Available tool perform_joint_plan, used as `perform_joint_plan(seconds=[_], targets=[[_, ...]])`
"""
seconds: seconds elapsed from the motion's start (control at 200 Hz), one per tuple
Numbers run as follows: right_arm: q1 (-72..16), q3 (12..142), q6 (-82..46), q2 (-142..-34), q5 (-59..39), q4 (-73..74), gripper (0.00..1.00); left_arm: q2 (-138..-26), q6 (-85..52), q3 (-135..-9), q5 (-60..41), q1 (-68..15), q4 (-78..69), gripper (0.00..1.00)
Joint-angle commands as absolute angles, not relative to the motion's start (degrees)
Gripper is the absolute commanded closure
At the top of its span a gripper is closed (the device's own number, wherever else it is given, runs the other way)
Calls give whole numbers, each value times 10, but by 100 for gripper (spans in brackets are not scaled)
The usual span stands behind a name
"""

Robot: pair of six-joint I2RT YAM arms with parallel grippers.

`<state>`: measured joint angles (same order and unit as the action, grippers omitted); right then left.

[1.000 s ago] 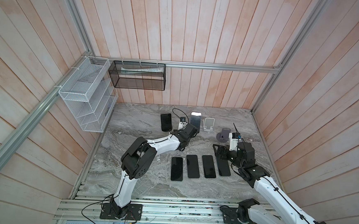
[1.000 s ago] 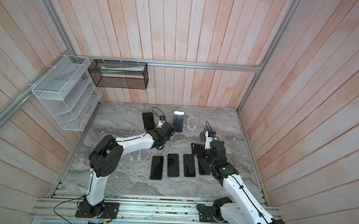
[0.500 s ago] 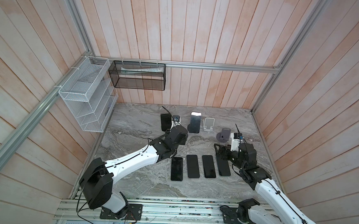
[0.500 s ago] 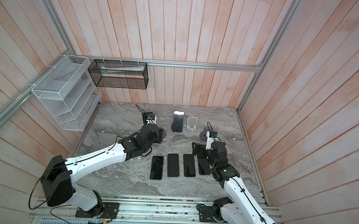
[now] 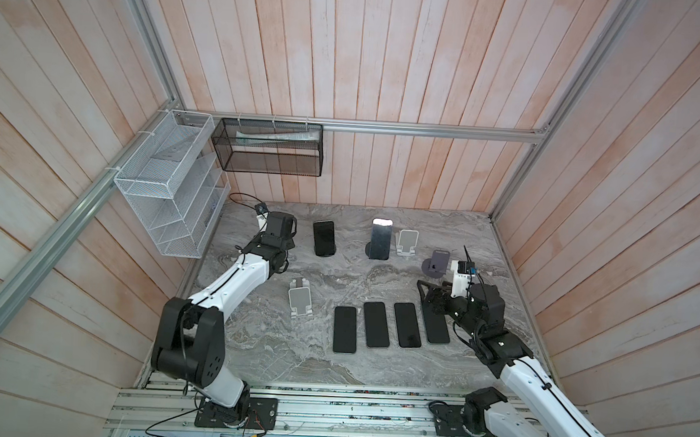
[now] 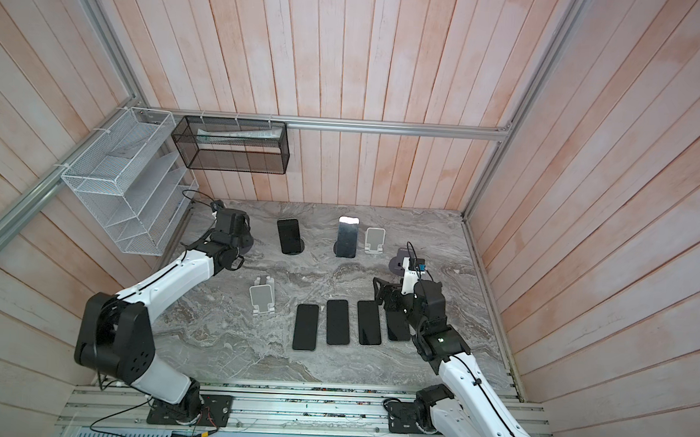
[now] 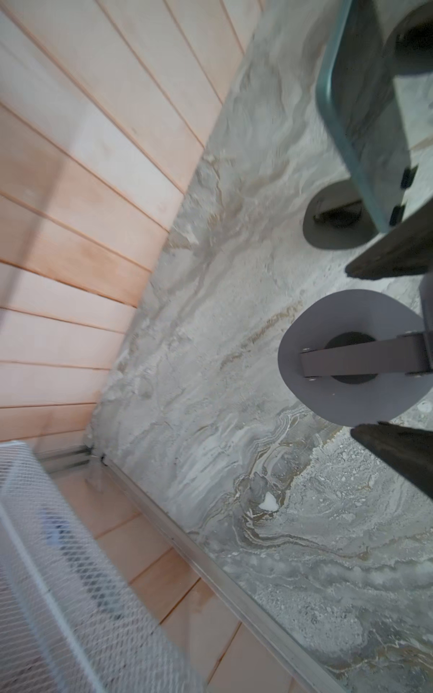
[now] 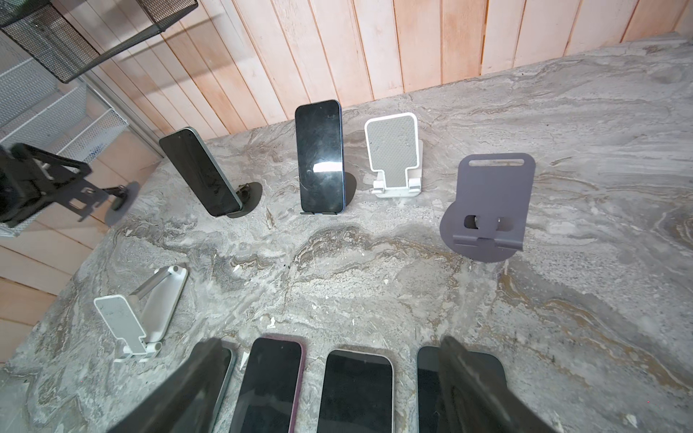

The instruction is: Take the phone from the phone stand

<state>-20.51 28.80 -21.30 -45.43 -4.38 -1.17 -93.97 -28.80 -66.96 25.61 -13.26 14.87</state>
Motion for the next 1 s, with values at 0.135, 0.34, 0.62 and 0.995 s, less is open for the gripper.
perform_joint_plan(seconds=[0.135, 0.34, 0.62, 0.995], targets=[[-208, 284, -218, -457, -38, 6, 10, -1046, -291, -714, 237, -119, 117, 51], [-208, 283, -217, -465, -48, 9, 11, -1090, -282, -726, 241, -112, 116, 49], [-208, 288, -218, -472, -33, 2, 11, -1105, -284, -735, 231, -109, 148, 30], [-213, 327, -219, -473, -31, -46, 8, -1027, -276, -727, 171, -109, 195, 0]])
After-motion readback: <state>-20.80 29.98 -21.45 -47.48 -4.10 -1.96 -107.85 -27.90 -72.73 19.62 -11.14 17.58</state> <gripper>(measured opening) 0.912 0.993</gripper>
